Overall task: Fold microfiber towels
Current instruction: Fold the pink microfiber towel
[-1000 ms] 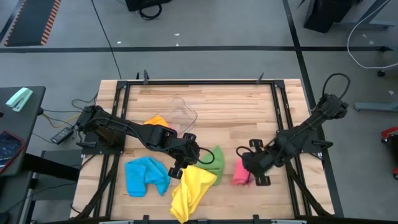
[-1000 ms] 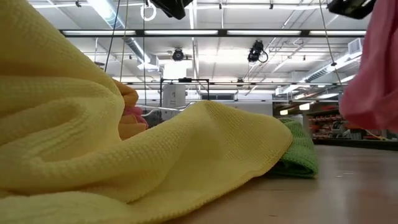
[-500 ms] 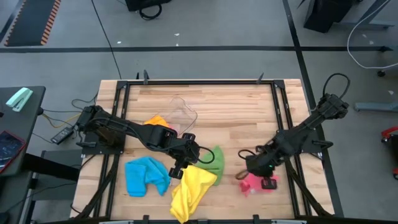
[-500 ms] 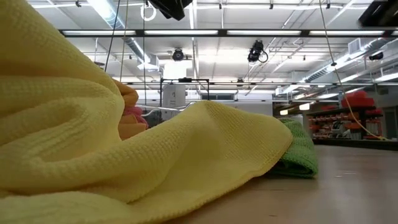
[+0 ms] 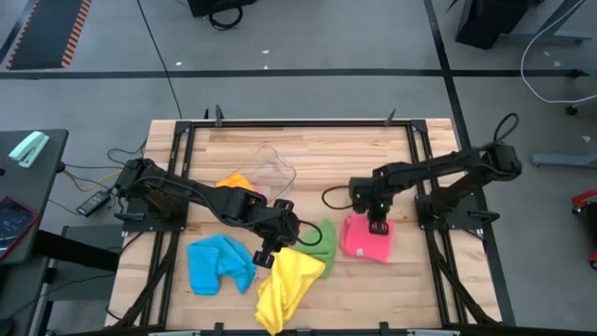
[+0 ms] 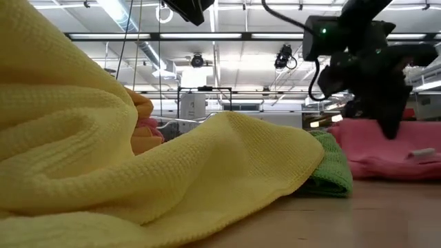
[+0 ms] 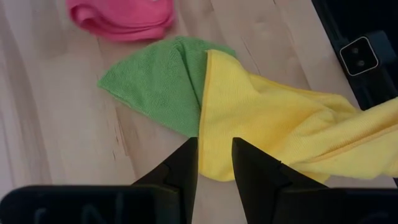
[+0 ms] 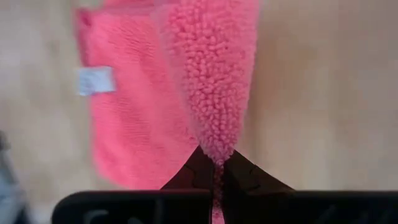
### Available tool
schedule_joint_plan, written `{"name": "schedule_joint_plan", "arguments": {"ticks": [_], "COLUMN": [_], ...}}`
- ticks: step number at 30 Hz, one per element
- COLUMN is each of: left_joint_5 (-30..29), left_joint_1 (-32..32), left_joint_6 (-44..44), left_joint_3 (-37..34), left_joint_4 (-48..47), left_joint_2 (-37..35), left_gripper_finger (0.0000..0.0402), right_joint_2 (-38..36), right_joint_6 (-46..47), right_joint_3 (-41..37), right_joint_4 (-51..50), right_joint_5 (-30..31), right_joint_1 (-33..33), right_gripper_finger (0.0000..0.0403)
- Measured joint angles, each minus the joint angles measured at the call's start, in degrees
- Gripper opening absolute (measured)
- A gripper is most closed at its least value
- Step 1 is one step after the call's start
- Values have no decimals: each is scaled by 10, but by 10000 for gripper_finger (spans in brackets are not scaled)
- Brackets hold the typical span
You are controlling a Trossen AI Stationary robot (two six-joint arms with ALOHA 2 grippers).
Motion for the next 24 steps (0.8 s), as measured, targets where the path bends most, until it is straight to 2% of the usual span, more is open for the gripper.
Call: {"name": "schedule_joint_plan", "arguments": {"ticks": [6, 11, 17, 24], "left_joint_5": [0, 0, 0, 0], "left_joint_1": [5, 5, 8, 9], "left_joint_6": [0, -3, -4, 3], "left_joint_3": [0, 0, 0, 0], "left_joint_4": [0, 0, 0, 17], "left_joint_2": [0, 0, 0, 4], "left_gripper_finger": [107, 107, 107, 107], "right_joint_2": [0, 0, 0, 0], "right_joint_6": [-61, -76, -30, 70], "right_joint_3": [-3, -3, -3, -2], "right_joint_4": [8, 30, 47, 55], "right_joint_5": [127, 148, 161, 269], "right_joint_1": [-58, -70, -27, 51], "right_gripper_finger": [14, 16, 17, 17]}}
